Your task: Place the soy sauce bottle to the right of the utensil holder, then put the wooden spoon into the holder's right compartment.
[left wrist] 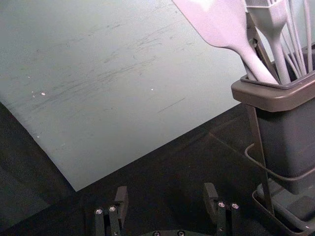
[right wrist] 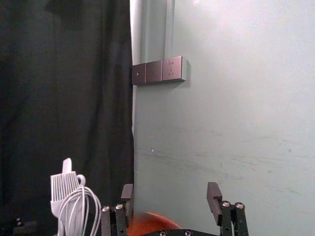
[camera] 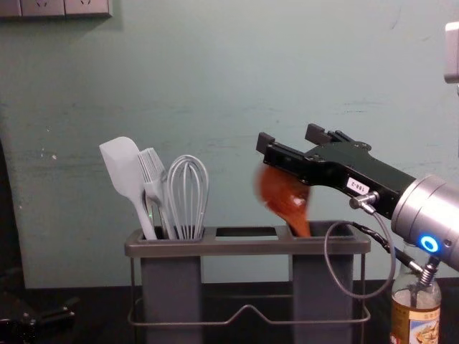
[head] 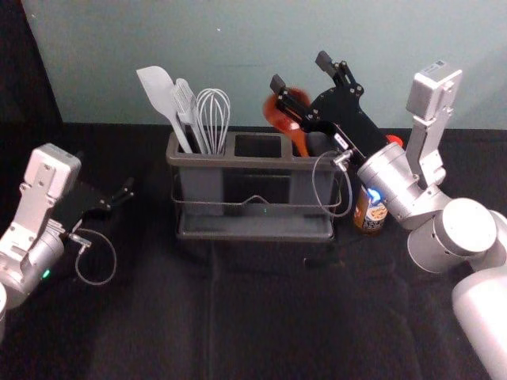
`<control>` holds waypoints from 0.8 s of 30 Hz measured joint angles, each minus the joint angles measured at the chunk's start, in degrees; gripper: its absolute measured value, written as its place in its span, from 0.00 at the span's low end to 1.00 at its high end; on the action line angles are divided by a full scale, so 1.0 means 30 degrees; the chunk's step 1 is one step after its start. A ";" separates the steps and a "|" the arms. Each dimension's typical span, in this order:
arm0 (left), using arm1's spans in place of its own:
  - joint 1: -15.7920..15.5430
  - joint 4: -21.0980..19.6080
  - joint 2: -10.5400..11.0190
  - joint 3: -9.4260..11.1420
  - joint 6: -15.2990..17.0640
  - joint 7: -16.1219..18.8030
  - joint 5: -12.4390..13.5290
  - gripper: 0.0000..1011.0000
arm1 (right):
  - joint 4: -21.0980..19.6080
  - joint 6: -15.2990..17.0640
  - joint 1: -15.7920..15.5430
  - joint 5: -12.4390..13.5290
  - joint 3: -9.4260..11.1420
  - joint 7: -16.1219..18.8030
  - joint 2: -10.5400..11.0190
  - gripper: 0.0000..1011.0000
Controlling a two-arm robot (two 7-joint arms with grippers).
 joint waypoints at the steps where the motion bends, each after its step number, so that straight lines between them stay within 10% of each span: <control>1: 0.0000 0.0000 0.0001 0.0000 0.0001 0.0000 0.0000 0.99 | 0.0001 0.0000 0.0002 -0.0002 0.0000 -0.0003 -0.0001 0.95; 24: 0.0000 0.0000 0.0000 0.0001 0.0001 0.0000 0.0000 0.99 | -0.0124 0.0169 0.0025 -0.0071 -0.0043 -0.0034 0.0095 0.99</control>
